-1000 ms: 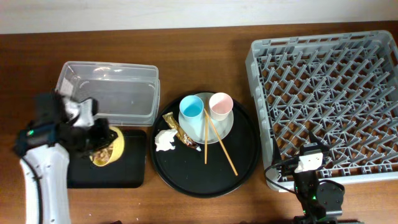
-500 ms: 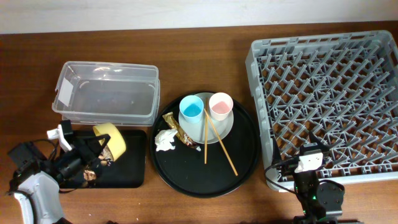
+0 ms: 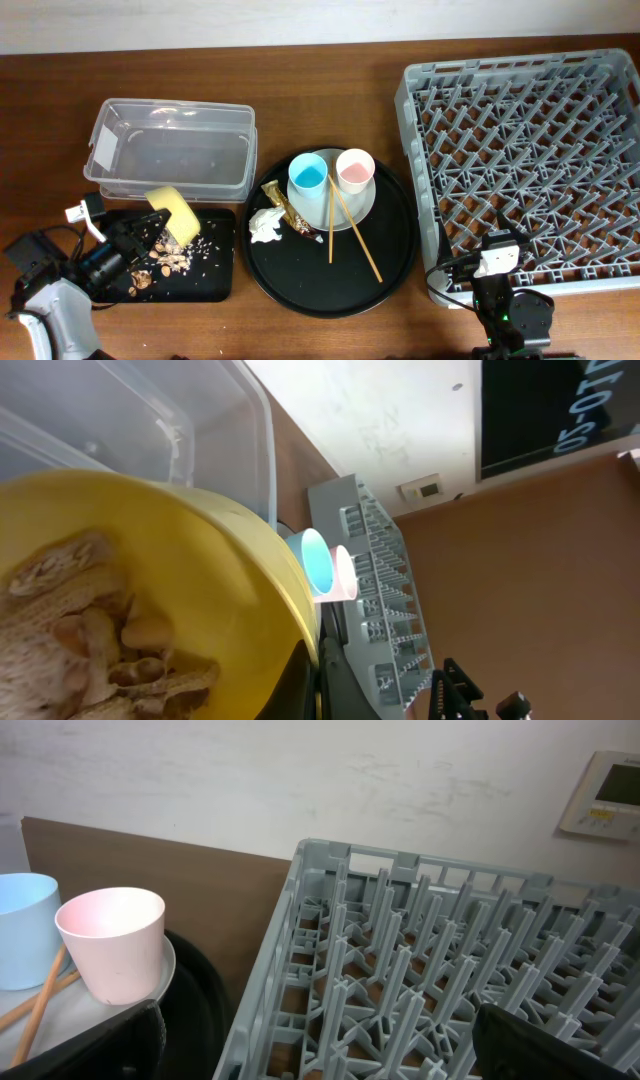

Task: Sort waste into correct bins and load items into the dishwasher rack
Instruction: 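Tip the yellow bowl over the small black tray to dump scraps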

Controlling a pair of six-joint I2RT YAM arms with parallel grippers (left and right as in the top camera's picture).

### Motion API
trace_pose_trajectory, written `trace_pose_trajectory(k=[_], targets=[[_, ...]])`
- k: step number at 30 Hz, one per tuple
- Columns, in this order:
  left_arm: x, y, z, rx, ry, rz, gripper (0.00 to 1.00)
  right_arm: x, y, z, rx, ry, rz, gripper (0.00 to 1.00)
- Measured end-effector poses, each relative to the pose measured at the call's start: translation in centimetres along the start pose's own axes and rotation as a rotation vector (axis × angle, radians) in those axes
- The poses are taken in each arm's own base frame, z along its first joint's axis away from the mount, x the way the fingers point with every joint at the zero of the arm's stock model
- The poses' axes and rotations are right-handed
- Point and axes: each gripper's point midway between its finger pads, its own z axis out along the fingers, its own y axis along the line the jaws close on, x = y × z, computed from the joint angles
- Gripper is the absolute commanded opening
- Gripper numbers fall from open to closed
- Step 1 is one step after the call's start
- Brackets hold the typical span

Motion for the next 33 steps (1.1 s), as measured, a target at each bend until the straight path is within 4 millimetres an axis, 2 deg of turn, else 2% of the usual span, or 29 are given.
trace_pose_trajectory(k=[8,13,17,21,33], targets=[[-0.4,-0.8,-0.1,0.051,-0.014,0.020,0.00,0.0,0.0,0.0,0.000,0.000,0.000,0.99],[-2.4,0.1,-2.9,0.030,-0.136,0.013,0.00,0.0,0.0,0.0,0.000,0.000,0.000,0.99],[-3.0,-0.1,-4.0,0.050,-0.183,0.011,0.00,0.0,0.0,0.0,0.000,0.000,0.000,0.99],[-3.6,-0.9,-4.2,0.098,-0.196,0.047,0.00,0.0,0.0,0.0,0.000,0.000,0.001,0.99],[-3.9,-1.3,-4.3,0.138,-0.191,-0.091,0.00,0.0,0.0,0.0,0.000,0.000,0.000,0.99]])
